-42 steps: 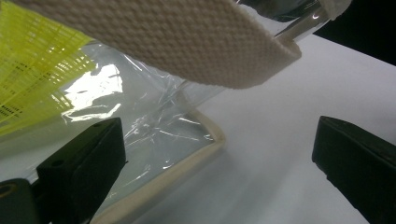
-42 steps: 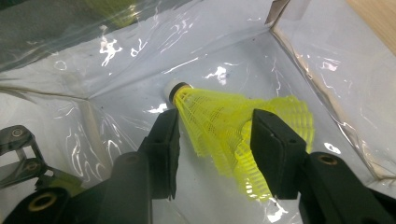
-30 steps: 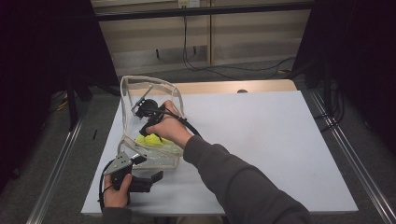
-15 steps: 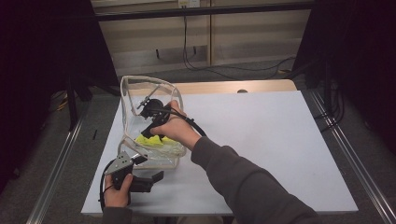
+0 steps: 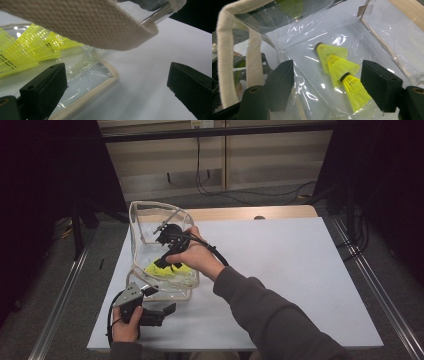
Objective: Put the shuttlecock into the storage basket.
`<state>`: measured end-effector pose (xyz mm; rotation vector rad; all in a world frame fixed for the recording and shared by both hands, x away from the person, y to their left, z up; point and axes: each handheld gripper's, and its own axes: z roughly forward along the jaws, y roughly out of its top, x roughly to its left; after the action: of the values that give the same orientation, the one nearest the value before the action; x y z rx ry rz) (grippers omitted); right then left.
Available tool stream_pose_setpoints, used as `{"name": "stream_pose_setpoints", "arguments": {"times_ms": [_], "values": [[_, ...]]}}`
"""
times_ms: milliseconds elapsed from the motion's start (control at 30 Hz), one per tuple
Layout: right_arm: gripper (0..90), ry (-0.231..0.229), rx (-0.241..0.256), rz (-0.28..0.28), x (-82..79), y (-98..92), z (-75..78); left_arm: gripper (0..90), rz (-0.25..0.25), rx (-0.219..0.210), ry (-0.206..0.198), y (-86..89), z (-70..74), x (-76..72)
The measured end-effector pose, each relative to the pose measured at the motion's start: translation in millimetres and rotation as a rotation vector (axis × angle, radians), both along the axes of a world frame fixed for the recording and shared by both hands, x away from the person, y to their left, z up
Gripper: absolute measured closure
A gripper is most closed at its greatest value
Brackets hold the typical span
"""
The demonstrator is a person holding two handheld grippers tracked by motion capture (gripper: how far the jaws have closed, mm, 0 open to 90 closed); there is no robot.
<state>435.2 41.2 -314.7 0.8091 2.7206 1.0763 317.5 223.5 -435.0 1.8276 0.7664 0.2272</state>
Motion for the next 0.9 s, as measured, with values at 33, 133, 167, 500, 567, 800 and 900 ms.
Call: {"name": "stream_pose_setpoints", "arguments": {"times_ms": [33,133,167,500,567,800,900], "values": [[25.3,0.002,0.002,-0.001,-0.7,-0.5,0.5,2.6,0.016,0.006,-0.004,-0.9,0.2,-0.6],[23.5,0.010,0.006,0.009,-2.8,-1.9,1.6,2.6,0.023,0.001,-0.008,-2.1,0.1,-0.5],[22.8,0.010,0.006,0.009,-3.7,-2.5,2.3,2.6,0.026,-0.003,-0.007,-2.6,0.0,-0.5],[17.9,0.020,0.020,0.017,-6.1,-11.1,6.7,2.6,0.017,0.008,-0.006,-2.2,0.7,0.1],[17.1,0.023,0.026,0.023,-6.4,-12.6,7.5,2.6,0.017,0.011,-0.008,-2.3,0.9,0.1],[14.0,0.020,0.036,0.037,-9.5,-15.9,11.4,2.6,0.018,0.004,-0.009,-2.1,0.7,0.1],[13.2,0.021,0.042,0.041,-10.9,-17.0,12.6,2.7,0.019,0.008,-0.007,-1.8,0.9,0.0]]}}
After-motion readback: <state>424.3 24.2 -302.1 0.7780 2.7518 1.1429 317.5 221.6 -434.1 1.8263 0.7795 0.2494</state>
